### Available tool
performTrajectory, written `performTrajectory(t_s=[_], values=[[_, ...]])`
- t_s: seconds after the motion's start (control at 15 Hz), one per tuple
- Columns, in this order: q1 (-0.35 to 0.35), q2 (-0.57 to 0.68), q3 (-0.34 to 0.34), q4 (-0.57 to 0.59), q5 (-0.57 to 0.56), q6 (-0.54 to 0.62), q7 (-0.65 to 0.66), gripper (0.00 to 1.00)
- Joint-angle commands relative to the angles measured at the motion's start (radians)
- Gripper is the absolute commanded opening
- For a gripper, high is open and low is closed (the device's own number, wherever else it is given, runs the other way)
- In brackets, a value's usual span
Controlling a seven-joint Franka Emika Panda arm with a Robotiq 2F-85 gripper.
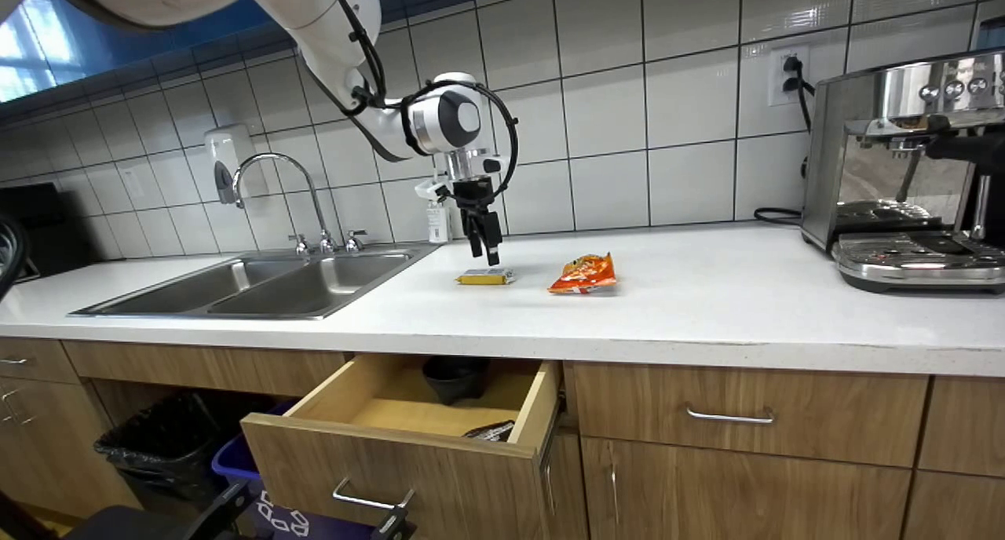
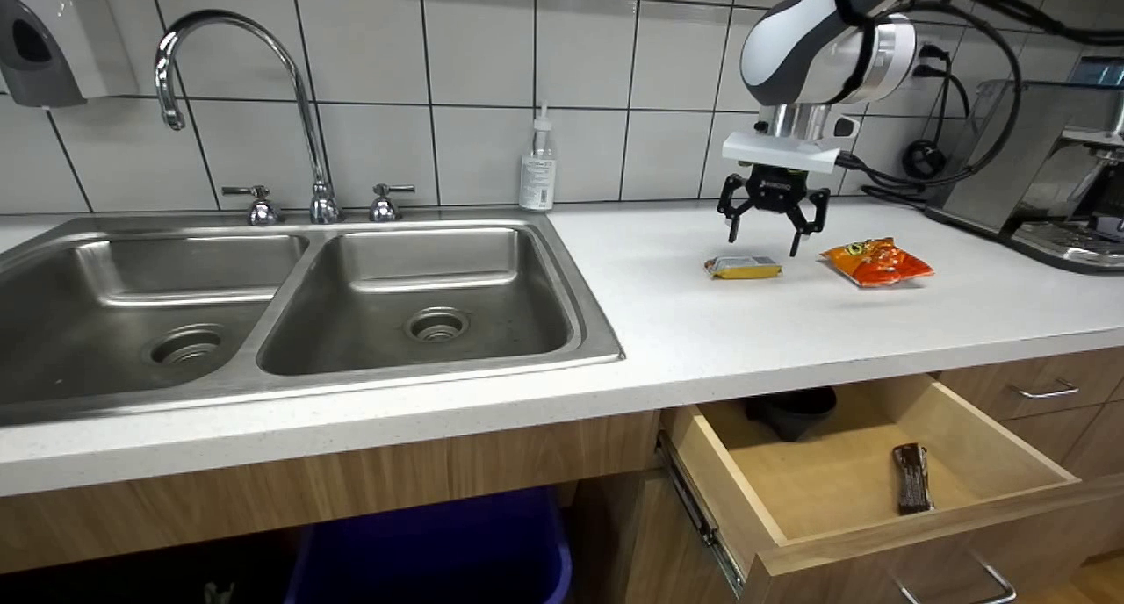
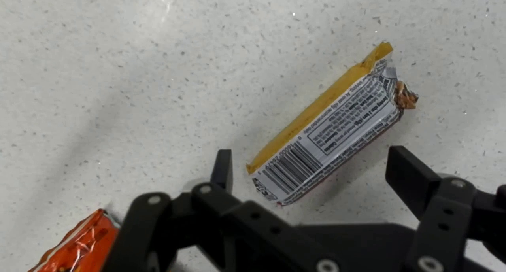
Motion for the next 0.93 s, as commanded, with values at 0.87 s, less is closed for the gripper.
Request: performTrajectory(t_s=[0.87], values=[[0.005,0.227,-0.008,0.33,0.013,-0.181,0.085,1.0]])
